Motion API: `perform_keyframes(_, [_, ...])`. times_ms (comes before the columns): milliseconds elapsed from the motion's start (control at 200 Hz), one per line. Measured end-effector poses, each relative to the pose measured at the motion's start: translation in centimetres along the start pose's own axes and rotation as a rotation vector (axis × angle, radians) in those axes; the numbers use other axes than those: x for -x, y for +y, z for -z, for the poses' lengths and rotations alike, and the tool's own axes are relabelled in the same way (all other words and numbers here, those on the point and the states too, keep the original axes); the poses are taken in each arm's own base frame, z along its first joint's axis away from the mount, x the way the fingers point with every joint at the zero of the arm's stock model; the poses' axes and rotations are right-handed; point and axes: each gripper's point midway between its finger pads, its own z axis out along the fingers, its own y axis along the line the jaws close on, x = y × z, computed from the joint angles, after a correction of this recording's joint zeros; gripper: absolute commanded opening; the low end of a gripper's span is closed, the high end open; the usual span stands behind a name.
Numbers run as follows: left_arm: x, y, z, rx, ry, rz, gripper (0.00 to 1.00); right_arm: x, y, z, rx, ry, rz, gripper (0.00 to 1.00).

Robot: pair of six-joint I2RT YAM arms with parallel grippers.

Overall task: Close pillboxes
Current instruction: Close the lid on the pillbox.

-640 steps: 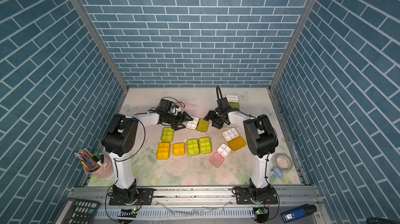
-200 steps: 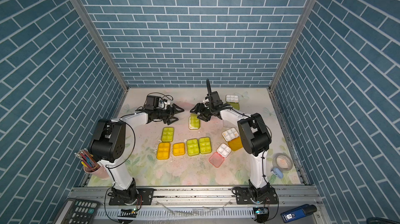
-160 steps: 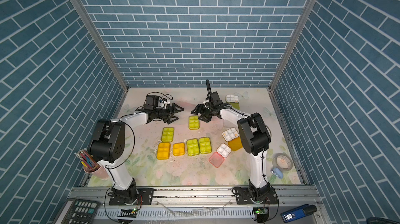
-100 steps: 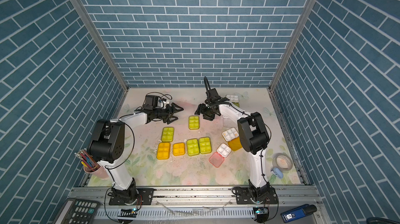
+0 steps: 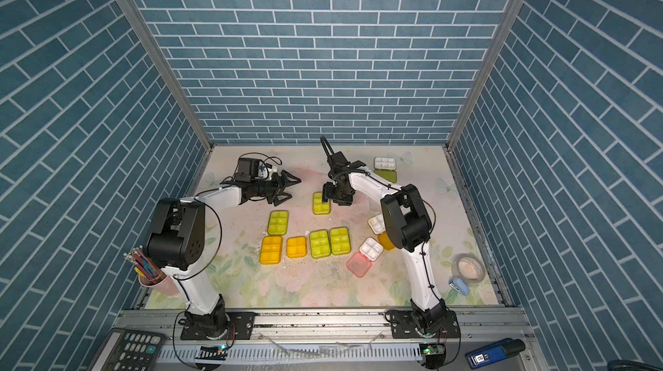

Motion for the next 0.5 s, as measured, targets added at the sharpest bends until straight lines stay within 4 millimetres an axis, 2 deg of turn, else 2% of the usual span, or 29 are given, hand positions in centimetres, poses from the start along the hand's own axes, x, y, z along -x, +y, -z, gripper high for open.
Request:
perform_keyframes(300, [0.0,0.1,0.0,0.002,-0.001,0.004,0.88,-0.1,-0.8,-1.4,-0.06,0.026,0.027,0.68])
perform_keyframes(500, [0.0,0.1,0.0,0.003,-0.001,0.008,0.88,-0.3,-0.8,-1.5,-0.073,0.03,0.036,0.68])
